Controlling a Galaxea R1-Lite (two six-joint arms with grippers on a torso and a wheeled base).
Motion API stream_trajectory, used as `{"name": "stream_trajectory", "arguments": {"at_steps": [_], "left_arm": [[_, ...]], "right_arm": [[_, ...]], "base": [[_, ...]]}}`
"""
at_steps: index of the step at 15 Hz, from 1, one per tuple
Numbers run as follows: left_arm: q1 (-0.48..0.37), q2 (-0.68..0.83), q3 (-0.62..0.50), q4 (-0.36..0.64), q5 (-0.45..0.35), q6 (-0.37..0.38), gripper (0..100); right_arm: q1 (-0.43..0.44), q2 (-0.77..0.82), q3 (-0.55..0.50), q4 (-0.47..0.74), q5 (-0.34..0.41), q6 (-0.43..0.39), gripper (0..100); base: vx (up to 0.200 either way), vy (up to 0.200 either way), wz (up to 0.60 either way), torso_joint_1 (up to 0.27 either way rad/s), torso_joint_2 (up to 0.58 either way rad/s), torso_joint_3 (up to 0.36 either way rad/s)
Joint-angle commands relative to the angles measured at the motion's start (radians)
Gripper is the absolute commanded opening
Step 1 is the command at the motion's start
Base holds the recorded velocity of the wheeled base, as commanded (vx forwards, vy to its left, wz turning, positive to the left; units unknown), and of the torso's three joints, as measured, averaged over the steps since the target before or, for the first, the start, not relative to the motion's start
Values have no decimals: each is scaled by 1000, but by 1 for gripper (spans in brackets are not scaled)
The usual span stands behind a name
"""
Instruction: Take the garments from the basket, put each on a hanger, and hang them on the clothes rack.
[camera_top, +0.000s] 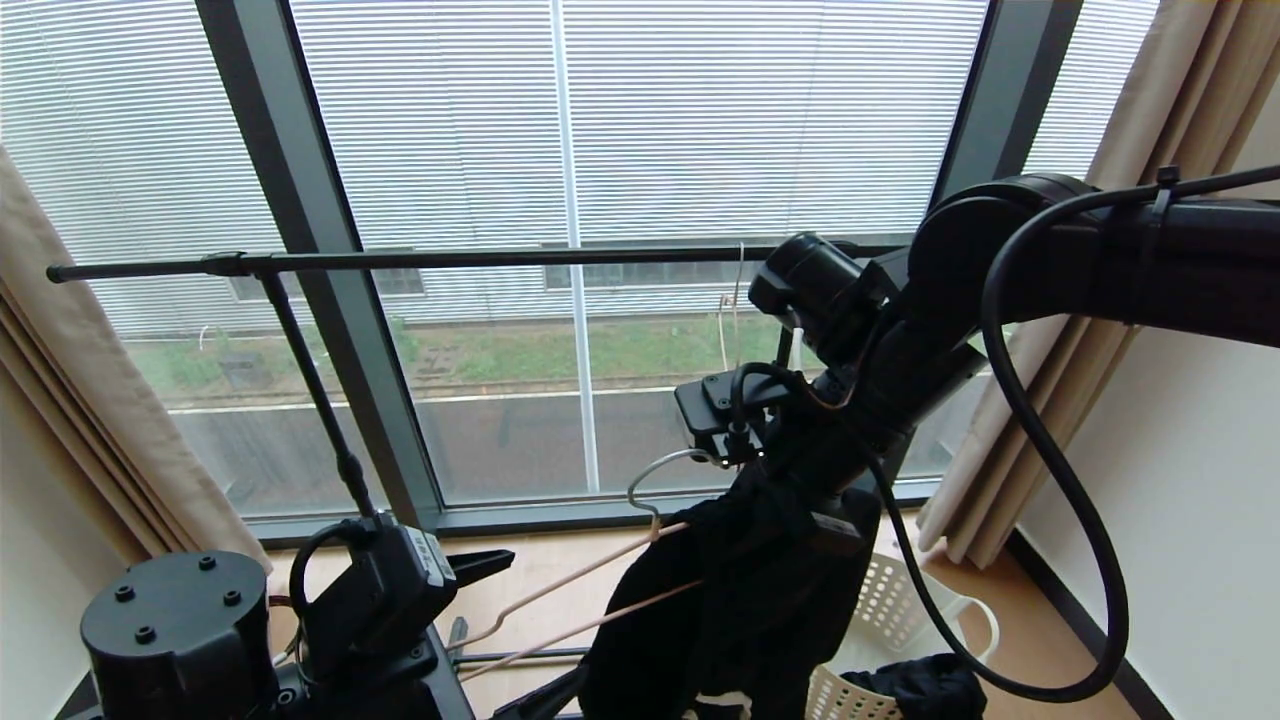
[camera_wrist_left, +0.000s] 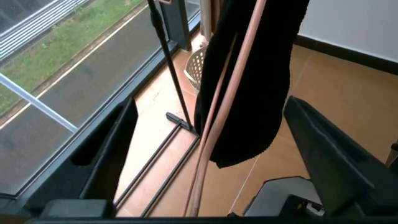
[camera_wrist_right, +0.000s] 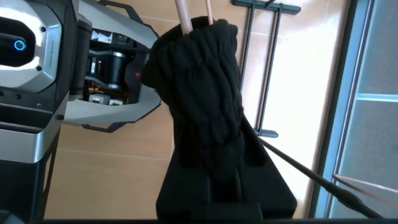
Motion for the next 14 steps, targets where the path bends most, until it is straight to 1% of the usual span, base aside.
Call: {"name": "stream_trajectory", "arguments": {"at_steps": [1, 2, 4, 5, 6, 8, 12, 13, 14], "left_arm": [[3, 1, -3, 2, 0, 1, 100], [13, -2, -3, -21, 0, -1, 100], [27, 1, 14, -112, 0, -10, 100], [29, 2, 20, -129, 0, -16, 100], [30, 1, 20, -153, 0, -39, 100], [53, 1, 3, -173, 0, -86, 100], [128, 8, -53, -181, -2, -218, 100], [162, 10, -81, -181, -3, -295, 100], [188, 21, -101, -181, -5, -340, 100]], "right_arm": [[-4, -7, 3, 1, 1, 0, 0], [-10, -18, 3, 1, 1, 2, 0], [-28, -32, 1, -4, -1, 3, 0], [-37, -32, -1, -7, -2, 5, 0], [-74, -35, -5, -7, -2, 11, 0], [-112, -61, -1, -7, -1, 18, 0], [-149, -111, 4, -5, -1, 38, 0], [-165, -114, 3, -5, -1, 52, 0], [-177, -117, 1, -5, -1, 72, 0]], "base": [[0, 0, 0, 0, 0, 0], [0, 0, 0, 0, 0, 0], [0, 0, 0, 0, 0, 0], [0, 0, 0, 0, 0, 0], [0, 0, 0, 0, 0, 0], [0, 0, 0, 0, 0, 0], [0, 0, 0, 0, 0, 0], [0, 0, 0, 0, 0, 0], [0, 0, 0, 0, 0, 0]]}}
